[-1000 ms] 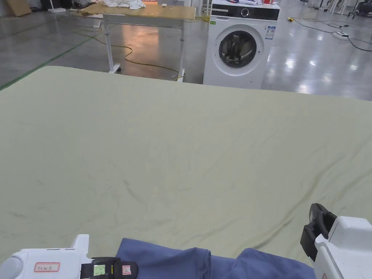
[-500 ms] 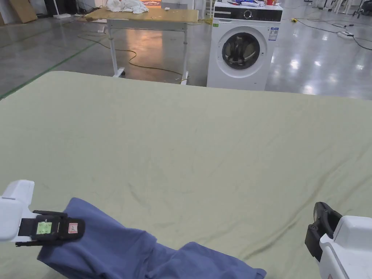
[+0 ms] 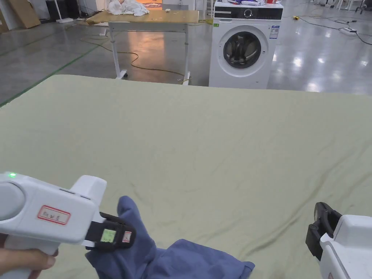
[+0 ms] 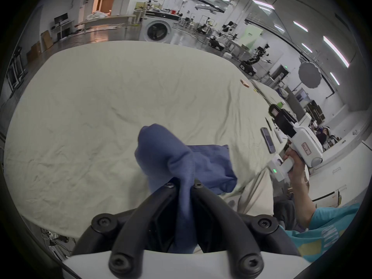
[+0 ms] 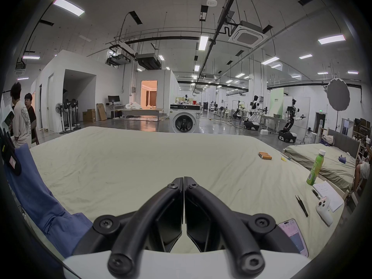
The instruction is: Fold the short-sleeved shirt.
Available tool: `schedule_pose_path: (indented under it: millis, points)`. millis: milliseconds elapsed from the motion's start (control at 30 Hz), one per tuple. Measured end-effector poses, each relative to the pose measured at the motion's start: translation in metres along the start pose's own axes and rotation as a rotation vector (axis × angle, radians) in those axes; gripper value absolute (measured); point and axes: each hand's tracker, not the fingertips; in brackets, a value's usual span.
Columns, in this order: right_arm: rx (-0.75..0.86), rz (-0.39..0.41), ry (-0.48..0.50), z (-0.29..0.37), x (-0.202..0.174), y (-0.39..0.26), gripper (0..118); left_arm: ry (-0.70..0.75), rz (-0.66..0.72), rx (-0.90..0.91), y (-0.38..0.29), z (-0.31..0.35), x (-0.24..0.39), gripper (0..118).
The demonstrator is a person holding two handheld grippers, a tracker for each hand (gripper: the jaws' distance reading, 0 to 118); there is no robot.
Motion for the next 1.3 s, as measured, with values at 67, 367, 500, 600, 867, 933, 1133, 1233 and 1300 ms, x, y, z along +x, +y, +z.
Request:
schedule_pose_path:
  millis: [67, 367, 500, 600, 867, 933, 1133, 1233, 1300]
  points:
    - [-0.002, -0.001, -0.007, 0.001, 0.002, -0.001, 0, -0.017, -0.01, -0.025, 0.002, -0.012, 0.008, 6]
    - [-0.012, -0.009, -0.031, 0.004, 0.011, -0.003, 0, -0.043, 0.012, -0.112, 0.004, -0.1, 0.05, 6]
    - [-0.015, -0.009, -0.032, 0.004, 0.011, -0.004, 0, -0.034, 0.021, -0.151, 0.002, -0.14, 0.069, 6]
    - [-0.016, -0.011, -0.032, 0.004, 0.01, -0.005, 0, -0.036, 0.051, -0.172, -0.002, -0.163, 0.076, 6]
    - [-0.02, -0.008, -0.029, 0.005, 0.011, -0.006, 0, -0.095, 0.144, -0.178, -0.013, -0.178, 0.071, 40]
    - [-0.022, -0.005, -0.032, 0.006, 0.012, -0.006, 0, -0.131, 0.159, -0.15, -0.013, -0.164, 0.067, 63]
    - [-0.029, -0.013, -0.042, 0.007, 0.017, -0.008, 0, -0.171, 0.204, -0.02, -0.007, -0.138, 0.052, 56]
    - [-0.033, -0.012, -0.041, 0.008, 0.016, -0.009, 0, -0.075, 0.165, -0.052, -0.011, -0.161, 0.054, 22]
    - [-0.035, -0.011, -0.04, 0.009, 0.016, -0.01, 0, -0.111, 0.167, -0.076, -0.019, -0.18, 0.053, 17]
